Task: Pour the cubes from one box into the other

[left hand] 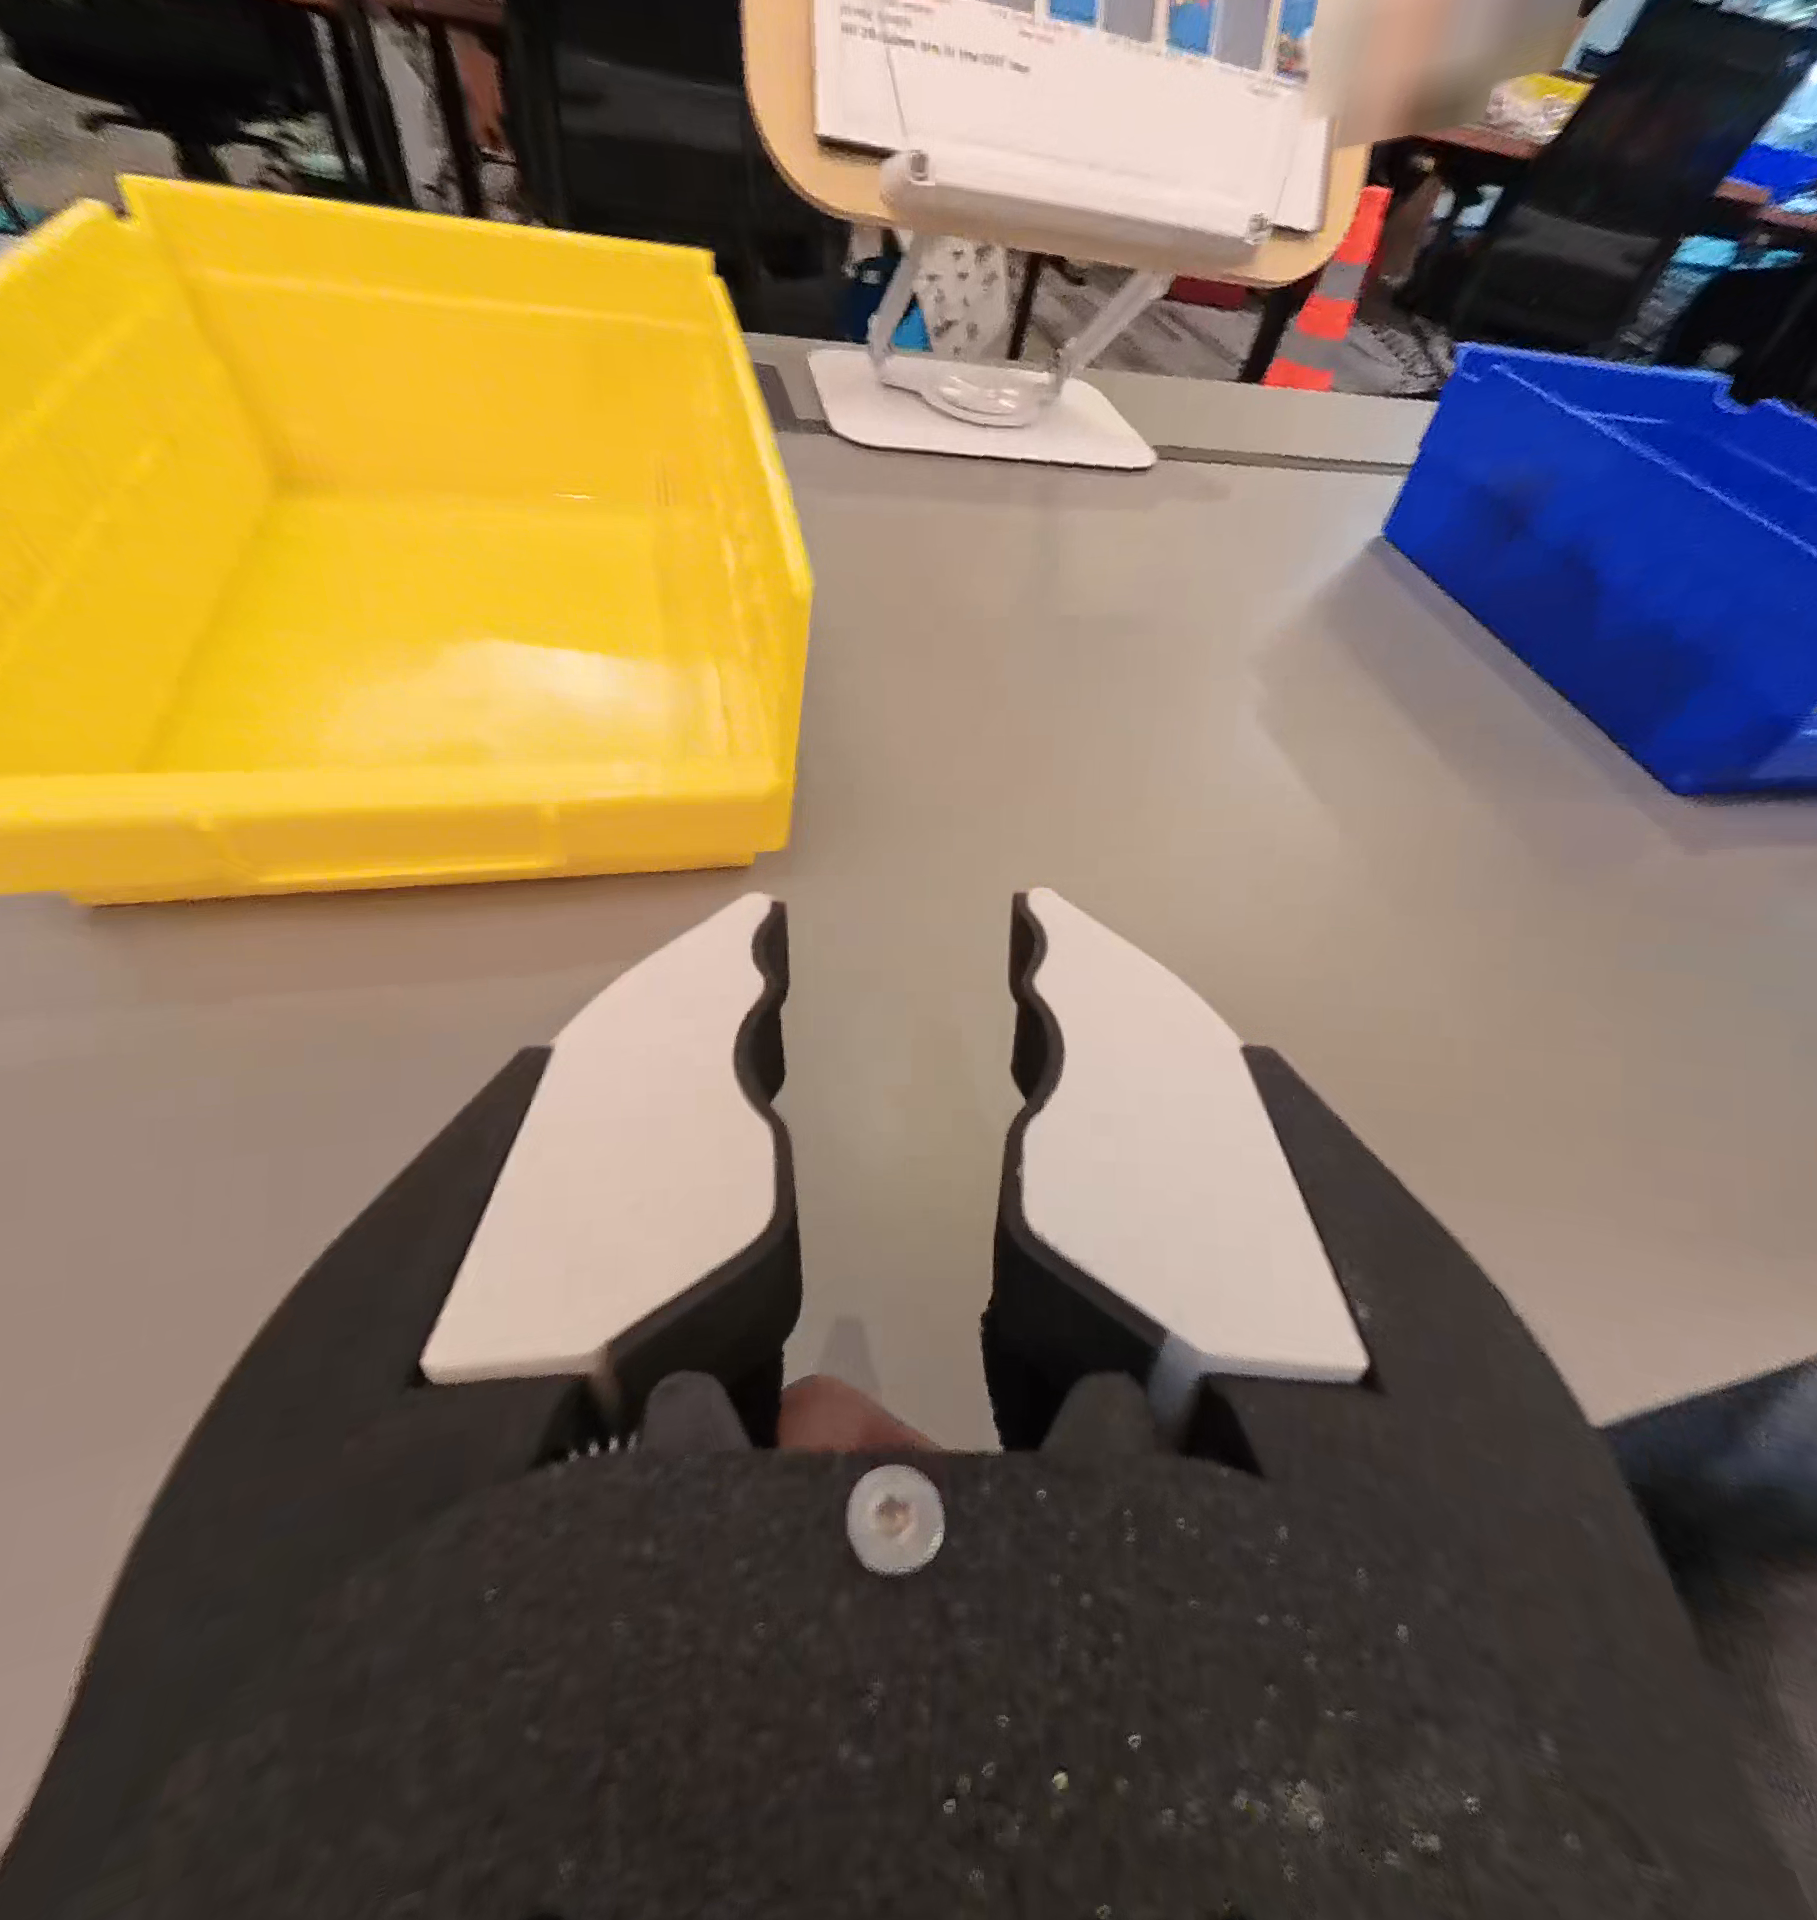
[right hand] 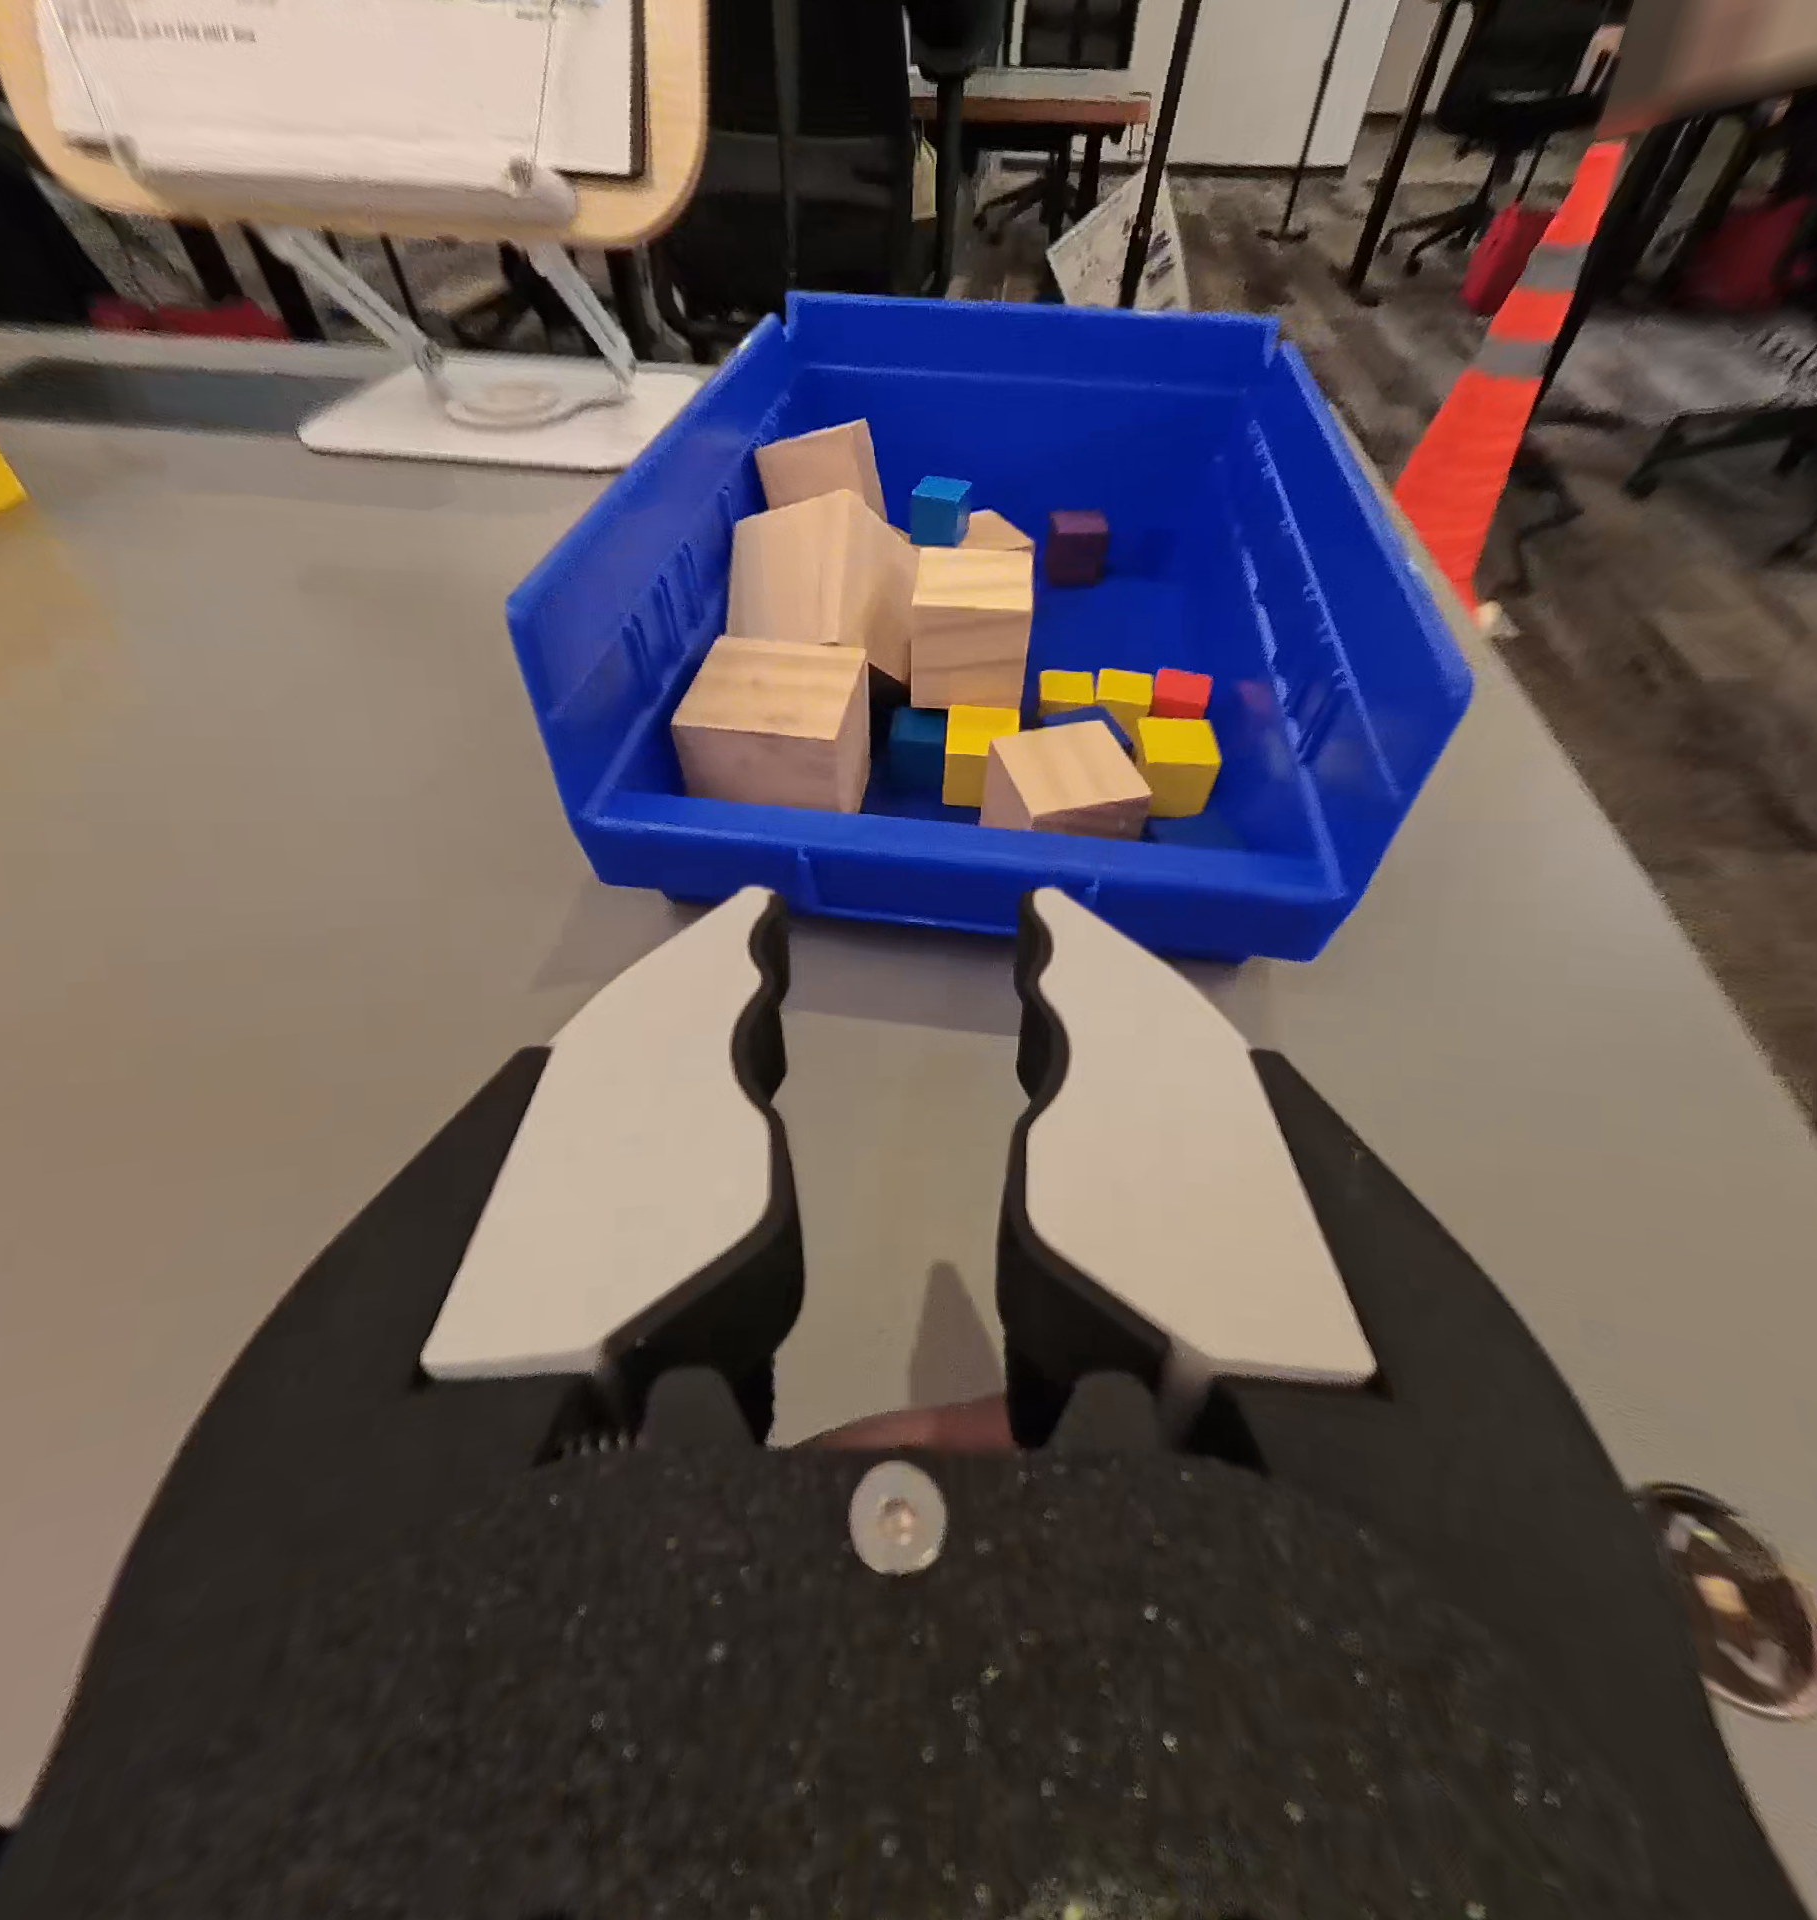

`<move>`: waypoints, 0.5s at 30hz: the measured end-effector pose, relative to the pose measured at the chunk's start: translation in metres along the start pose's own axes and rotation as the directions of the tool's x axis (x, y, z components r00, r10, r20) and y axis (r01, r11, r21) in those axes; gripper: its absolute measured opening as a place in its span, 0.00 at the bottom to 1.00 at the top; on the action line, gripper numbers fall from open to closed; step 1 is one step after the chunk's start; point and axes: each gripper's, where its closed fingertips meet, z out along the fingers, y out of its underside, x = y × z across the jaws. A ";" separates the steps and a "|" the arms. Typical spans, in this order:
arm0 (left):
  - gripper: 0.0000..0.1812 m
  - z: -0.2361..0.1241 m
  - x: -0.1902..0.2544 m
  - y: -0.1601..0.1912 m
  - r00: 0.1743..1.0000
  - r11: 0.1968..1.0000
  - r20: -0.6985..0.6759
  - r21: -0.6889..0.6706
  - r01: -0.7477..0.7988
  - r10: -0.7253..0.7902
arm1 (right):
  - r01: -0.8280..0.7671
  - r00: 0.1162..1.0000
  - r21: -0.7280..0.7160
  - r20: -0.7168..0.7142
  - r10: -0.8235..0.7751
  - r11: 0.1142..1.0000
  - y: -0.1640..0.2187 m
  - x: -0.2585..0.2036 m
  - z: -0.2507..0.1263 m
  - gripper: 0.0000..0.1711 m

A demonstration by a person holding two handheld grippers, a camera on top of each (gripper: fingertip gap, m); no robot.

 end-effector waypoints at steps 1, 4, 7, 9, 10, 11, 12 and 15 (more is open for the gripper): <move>0.22 0.000 -0.006 0.002 0.999 1.000 0.033 -0.005 -0.008 0.008 | -0.044 0.999 0.005 0.014 0.044 0.999 0.002 0.002 0.002 0.24; 0.22 -0.003 -0.022 0.004 0.996 1.000 0.086 -0.006 0.013 -0.012 | -0.092 0.995 -0.024 0.029 0.092 0.996 0.009 0.006 0.005 0.24; 0.21 -0.004 -0.030 0.002 0.995 0.999 0.091 0.003 0.046 -0.046 | -0.088 0.996 -0.002 0.003 0.088 0.996 0.006 0.012 0.002 0.24; 0.21 -0.002 -0.032 0.001 0.995 0.999 0.090 0.003 0.045 -0.045 | -0.089 0.996 0.000 0.006 0.089 0.996 0.006 0.012 0.003 0.24; 0.21 -0.001 -0.033 0.002 0.995 0.999 0.090 -0.006 0.044 -0.044 | -0.085 0.996 -0.007 0.005 0.085 0.996 0.008 0.012 0.004 0.24; 0.21 0.000 -0.033 0.003 0.995 0.999 0.090 -0.015 0.045 -0.043 | -0.078 0.997 -0.017 0.004 0.078 0.997 0.009 0.012 0.006 0.24; 0.21 0.001 -0.032 0.003 0.995 0.999 0.086 -0.018 0.043 -0.041 | -0.072 0.997 -0.024 0.005 0.072 0.997 0.009 0.012 0.007 0.24; 0.21 0.002 -0.029 0.001 0.997 0.999 0.077 -0.014 0.033 -0.031 | -0.053 0.999 -0.024 0.006 0.053 0.998 0.009 0.009 0.010 0.24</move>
